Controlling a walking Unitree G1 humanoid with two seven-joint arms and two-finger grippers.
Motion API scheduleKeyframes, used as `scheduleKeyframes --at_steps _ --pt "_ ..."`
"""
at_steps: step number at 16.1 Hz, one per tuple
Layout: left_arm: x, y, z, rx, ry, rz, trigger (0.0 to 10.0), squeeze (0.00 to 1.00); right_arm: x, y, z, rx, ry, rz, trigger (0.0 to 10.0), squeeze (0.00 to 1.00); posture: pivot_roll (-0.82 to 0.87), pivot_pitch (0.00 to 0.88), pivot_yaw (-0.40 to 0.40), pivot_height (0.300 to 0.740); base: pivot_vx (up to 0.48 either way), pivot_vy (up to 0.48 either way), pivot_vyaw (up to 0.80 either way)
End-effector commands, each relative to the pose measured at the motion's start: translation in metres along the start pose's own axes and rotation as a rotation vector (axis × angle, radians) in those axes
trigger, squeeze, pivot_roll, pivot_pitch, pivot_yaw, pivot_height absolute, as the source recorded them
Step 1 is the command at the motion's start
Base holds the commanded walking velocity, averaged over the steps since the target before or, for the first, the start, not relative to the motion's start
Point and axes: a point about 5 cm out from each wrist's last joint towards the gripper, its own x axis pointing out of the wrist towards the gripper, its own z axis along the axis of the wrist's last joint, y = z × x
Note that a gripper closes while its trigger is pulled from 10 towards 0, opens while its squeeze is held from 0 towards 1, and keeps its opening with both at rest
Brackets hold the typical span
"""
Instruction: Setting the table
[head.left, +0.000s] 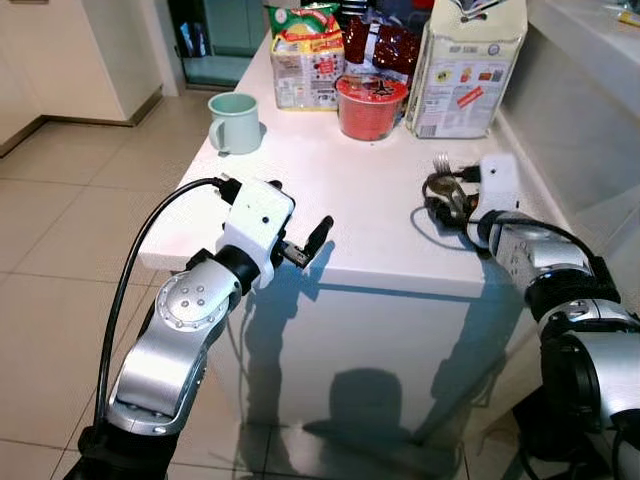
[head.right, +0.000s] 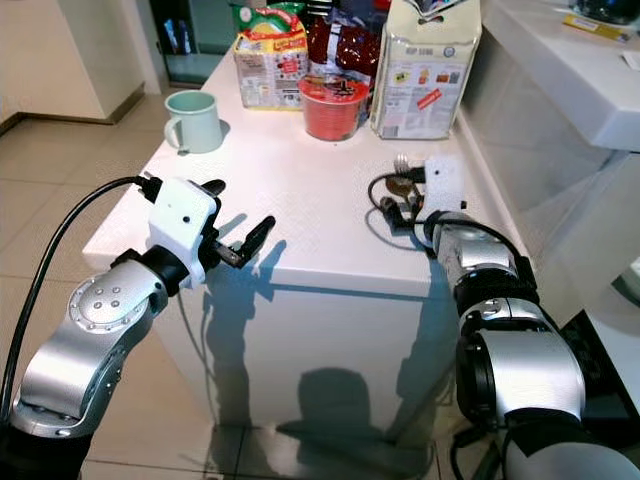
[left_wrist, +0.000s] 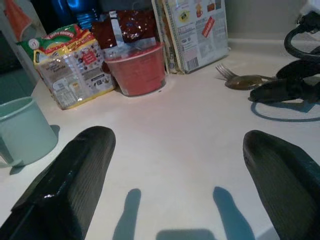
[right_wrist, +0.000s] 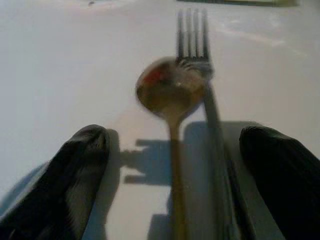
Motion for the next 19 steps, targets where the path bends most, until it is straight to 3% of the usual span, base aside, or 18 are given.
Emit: scheduleKeyframes --at_steps 1,4,5,7,8,9,11,19 --pt "0.000 -0.004 0.002 0.011 0.003 -0.023 10.0 0.00 -0.001 -0.002 -0.013 -0.031 0.055 0.013 10.0 0.00 0.03 0.000 -0.004 0.740 0.000 0.000 0.00" --pt "0.001 -0.004 0.003 0.012 0.004 -0.024 10.0 0.00 -0.002 0.001 -0.028 -0.111 0.116 0.082 10.0 0.00 0.03 0.000 -0.002 0.740 0.000 0.000 0.00" --pt "0.001 -0.005 0.003 0.012 0.005 -0.024 10.0 0.00 -0.003 0.002 -0.031 -0.124 0.134 0.101 8.8 0.00 0.03 0.000 -0.002 0.740 0.000 0.000 0.00" --pt "0.003 -0.005 0.003 0.013 0.005 -0.025 10.0 0.00 -0.003 0.001 -0.031 -0.078 0.143 0.101 0.5 0.00 0.02 0.000 0.003 0.740 0.000 0.000 0.00" --pt "0.003 -0.005 0.003 0.013 0.005 -0.026 10.0 0.00 -0.003 0.001 -0.030 -0.038 0.140 0.097 0.0 0.00 0.02 0.000 0.004 0.740 0.000 0.000 0.00" --pt "0.005 -0.006 0.004 0.014 0.003 -0.028 10.0 0.00 -0.002 0.001 -0.026 0.042 0.130 0.104 0.0 0.00 0.02 0.000 0.005 0.740 0.000 0.000 0.00" --pt "0.005 -0.005 0.004 0.016 0.001 -0.027 10.0 0.00 -0.001 0.006 -0.021 0.103 0.114 0.145 0.0 0.00 0.02 0.000 0.004 0.740 0.000 0.000 0.00" --pt "0.008 -0.002 0.003 0.020 -0.004 -0.013 10.0 0.00 -0.002 0.008 -0.025 0.168 0.126 0.181 0.0 0.00 0.01 0.000 -0.003 0.740 0.000 0.000 0.00"
